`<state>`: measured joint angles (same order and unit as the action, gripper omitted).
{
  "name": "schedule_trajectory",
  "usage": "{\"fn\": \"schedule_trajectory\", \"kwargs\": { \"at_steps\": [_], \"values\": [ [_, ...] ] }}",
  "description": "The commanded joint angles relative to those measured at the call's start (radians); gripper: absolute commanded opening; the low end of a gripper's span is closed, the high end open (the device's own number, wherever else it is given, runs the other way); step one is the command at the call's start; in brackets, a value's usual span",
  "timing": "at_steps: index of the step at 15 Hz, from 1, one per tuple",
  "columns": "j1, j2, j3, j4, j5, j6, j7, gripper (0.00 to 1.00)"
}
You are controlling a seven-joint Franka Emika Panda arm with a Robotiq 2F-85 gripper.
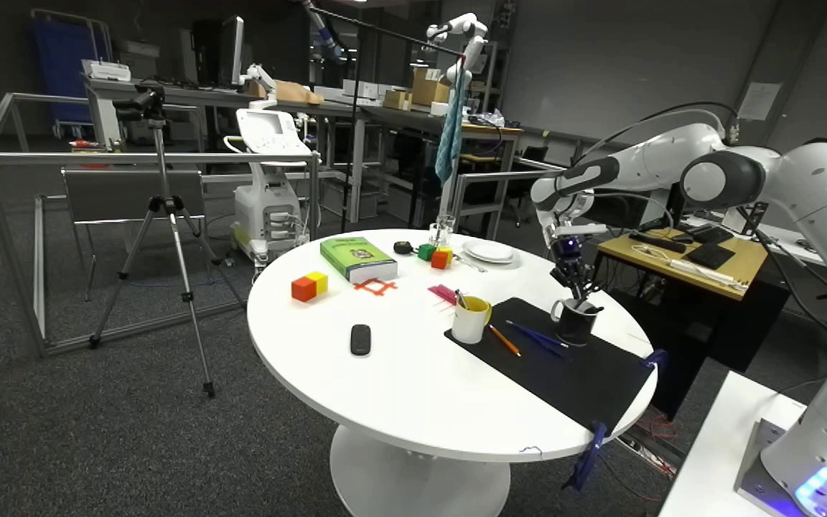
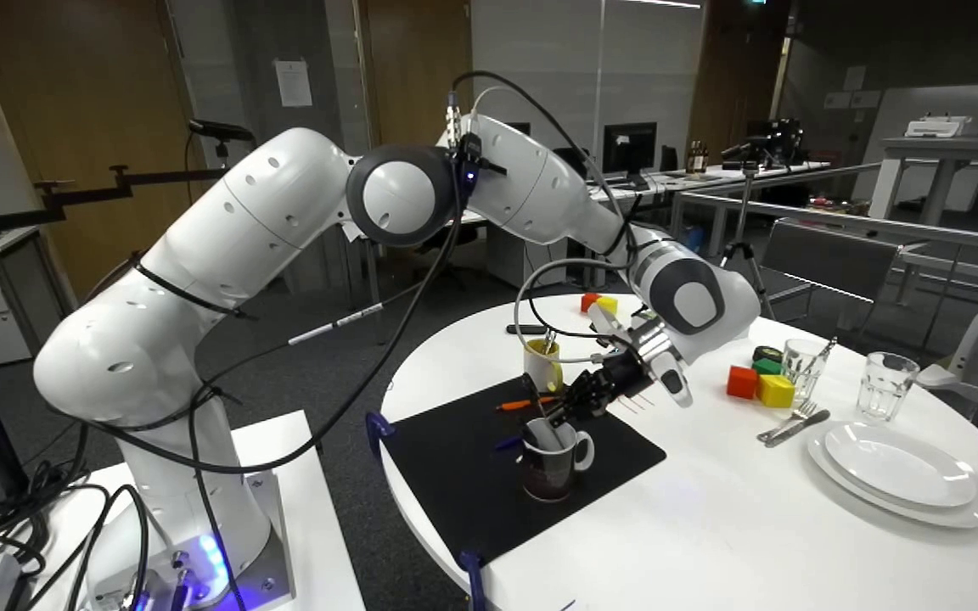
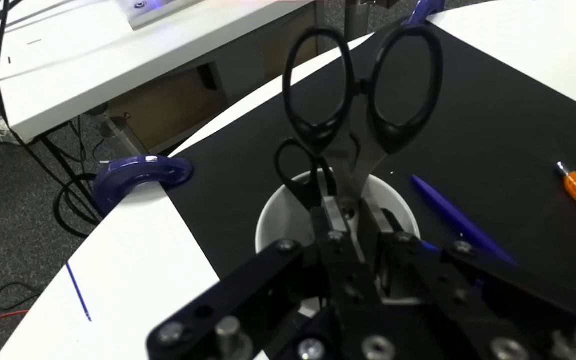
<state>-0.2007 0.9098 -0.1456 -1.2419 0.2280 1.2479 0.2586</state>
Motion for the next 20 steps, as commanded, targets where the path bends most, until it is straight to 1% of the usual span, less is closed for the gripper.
{"fn": "schedule_trajectory", "kwargs": {
  "at_steps": [1, 4, 5, 6, 7, 8, 9, 10, 11, 13, 14, 15, 16, 20],
  "values": [
    [0.002, -0.021, 0.009, -0.041, 0.004, 0.040, -0.018, 0.03],
    [0.004, -0.022, 0.012, -0.048, 0.003, 0.045, -0.018, 0.03],
    [0.005, -0.023, 0.012, -0.050, 0.002, 0.043, -0.017, 0.05],
    [0.004, -0.022, 0.012, -0.050, -0.001, 0.042, -0.020, 0.39],
    [0.004, -0.023, 0.011, -0.051, -0.001, 0.040, -0.019, 0.40],
    [0.005, -0.023, 0.011, -0.050, -0.002, 0.039, -0.019, 0.47],
    [0.005, -0.023, 0.011, -0.051, -0.002, 0.039, -0.017, 0.56],
    [0.003, -0.023, 0.010, -0.049, -0.004, 0.037, -0.019, 0.62],
    [0.002, -0.024, 0.009, -0.049, -0.004, 0.034, -0.020, 0.71],
    [-0.001, -0.024, 0.009, -0.044, -0.004, 0.027, -0.021, 0.84],
    [-0.002, -0.026, 0.009, -0.043, -0.004, 0.022, -0.023, 0.93],
    [-0.005, -0.031, 0.009, -0.043, -0.003, 0.015, -0.026, 0.99],
    [-0.008, -0.036, 0.010, -0.042, -0.001, 0.011, -0.030, 1.00],
    [-0.018, -0.060, 0.012, -0.035, -0.002, -0.008, -0.058, 1.00]
  ]
}}
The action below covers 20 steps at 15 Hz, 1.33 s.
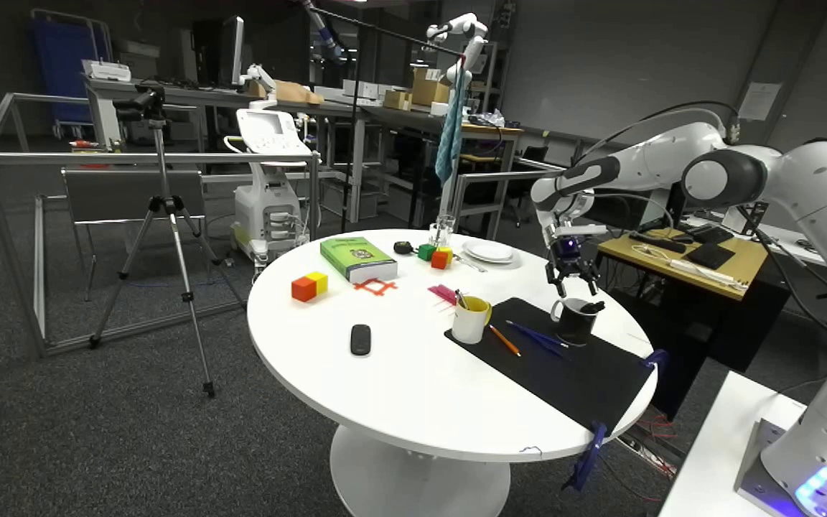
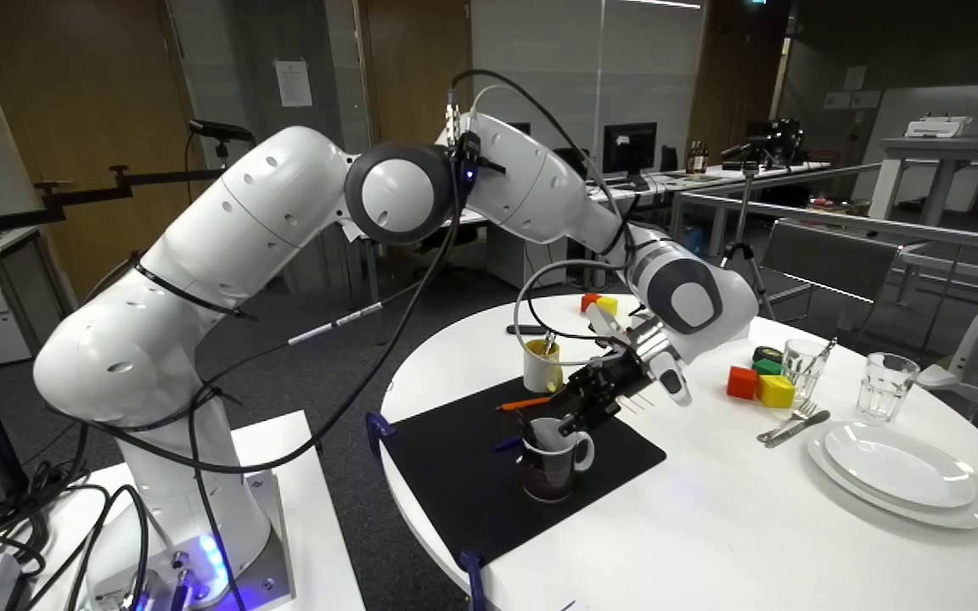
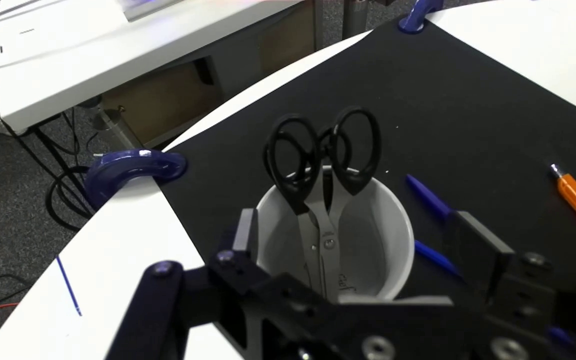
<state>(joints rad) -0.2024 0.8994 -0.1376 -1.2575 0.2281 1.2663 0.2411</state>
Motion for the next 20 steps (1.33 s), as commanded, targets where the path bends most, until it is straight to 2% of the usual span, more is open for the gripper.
{"fn": "schedule_trajectory", "kwargs": {
  "at_steps": [1, 6, 12, 16, 20],
  "values": [
    [-0.020, -0.060, 0.004, -0.019, -0.003, -0.029, -0.051, 1.00],
    [-0.016, -0.126, 0.006, -0.045, -0.012, -0.014, -0.095, 1.00],
    [0.023, -0.236, 0.020, -0.112, -0.030, 0.025, -0.147, 1.00],
    [0.063, -0.333, 0.035, -0.212, -0.057, 0.087, -0.181, 1.00],
    [0.109, -0.457, 0.058, -0.373, -0.071, 0.205, -0.203, 1.00]
  ]
}}
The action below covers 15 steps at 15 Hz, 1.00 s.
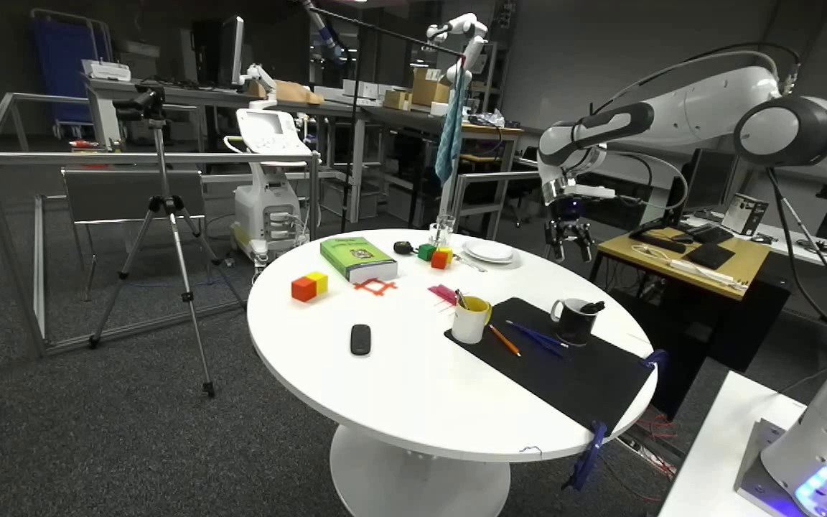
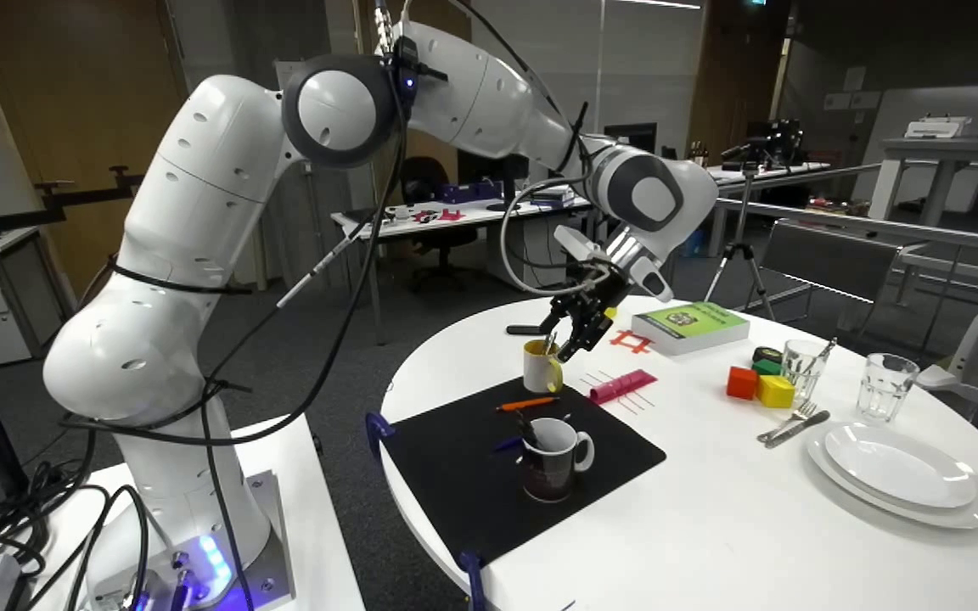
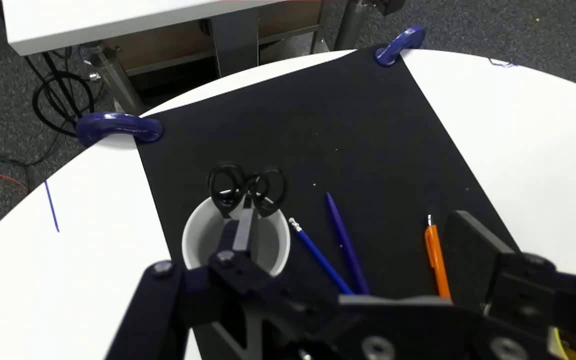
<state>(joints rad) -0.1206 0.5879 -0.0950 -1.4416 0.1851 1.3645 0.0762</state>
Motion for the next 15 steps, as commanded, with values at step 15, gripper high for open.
{"fn": "schedule_trajectory", "kwargs": {
  "at_steps": [15],
  "values": [
    [0.107, -0.455, 0.107, -0.756, -0.007, 0.696, -0.163, 1.00]
  ]
}}
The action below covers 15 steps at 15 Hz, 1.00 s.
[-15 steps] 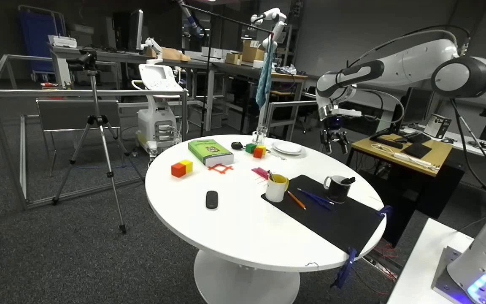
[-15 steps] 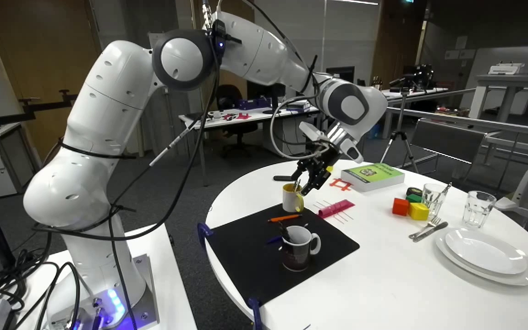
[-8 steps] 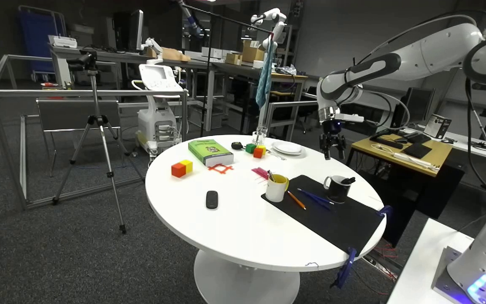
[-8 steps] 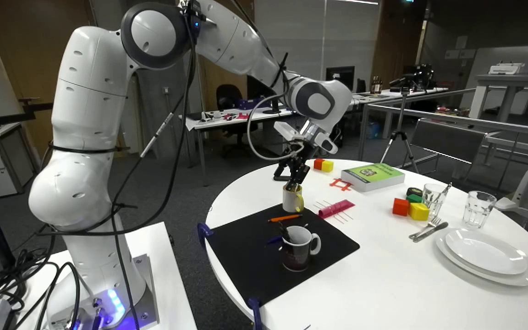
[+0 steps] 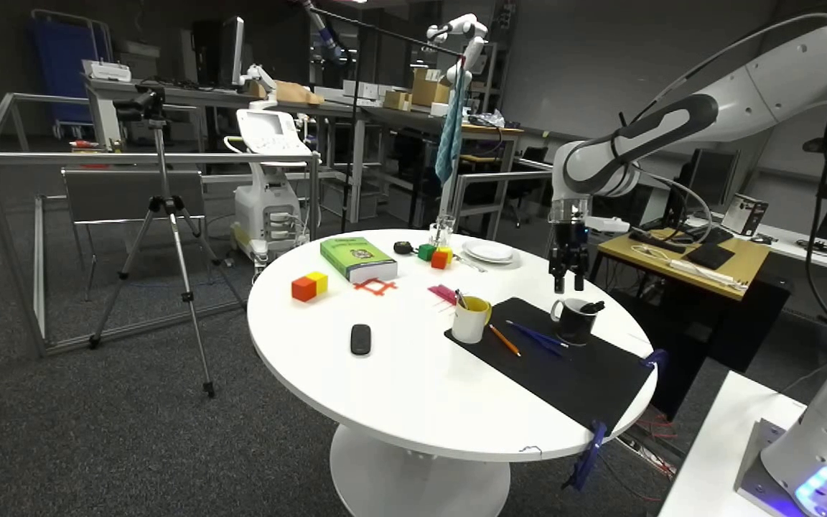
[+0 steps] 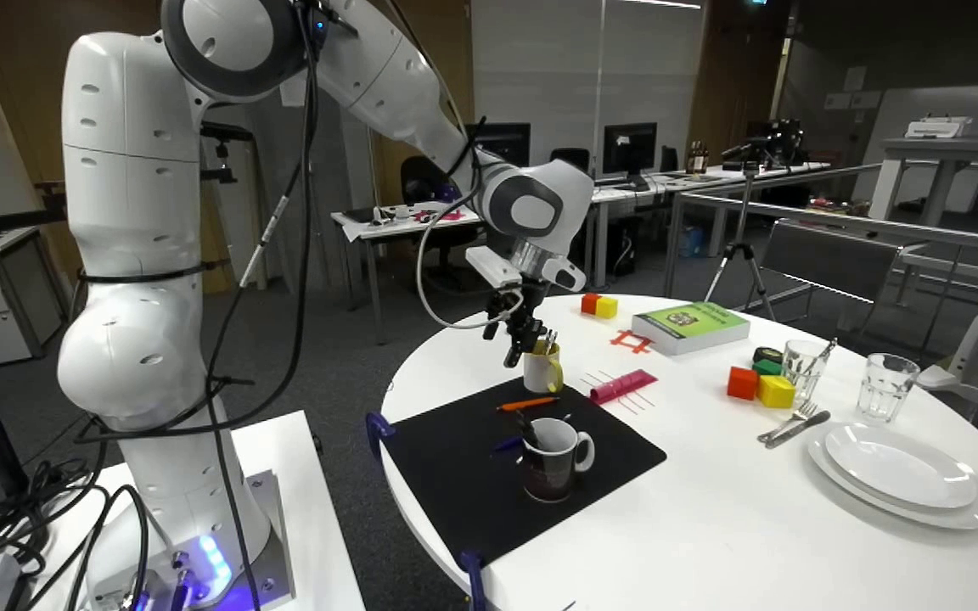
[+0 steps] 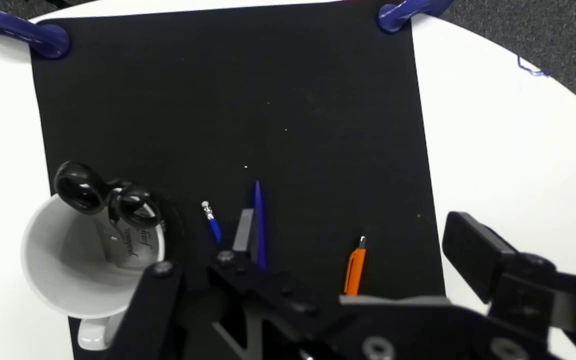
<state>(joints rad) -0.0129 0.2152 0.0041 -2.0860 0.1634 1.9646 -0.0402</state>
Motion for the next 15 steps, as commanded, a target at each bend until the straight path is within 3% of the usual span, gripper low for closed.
{"fn": "schedule_trajectory", "kwargs": {
  "at_steps": [1, 6, 7, 15],
  "values": [
    [-0.001, -0.090, 0.011, -0.132, 0.018, 0.125, -0.056, 1.00],
    [-0.001, -0.098, 0.022, -0.205, 0.050, 0.246, -0.074, 1.00],
    [0.001, -0.048, 0.016, -0.141, 0.017, 0.196, -0.045, 1.00],
    [0.001, -0.048, 0.019, -0.157, 0.026, 0.214, -0.045, 1.00]
  ]
}}
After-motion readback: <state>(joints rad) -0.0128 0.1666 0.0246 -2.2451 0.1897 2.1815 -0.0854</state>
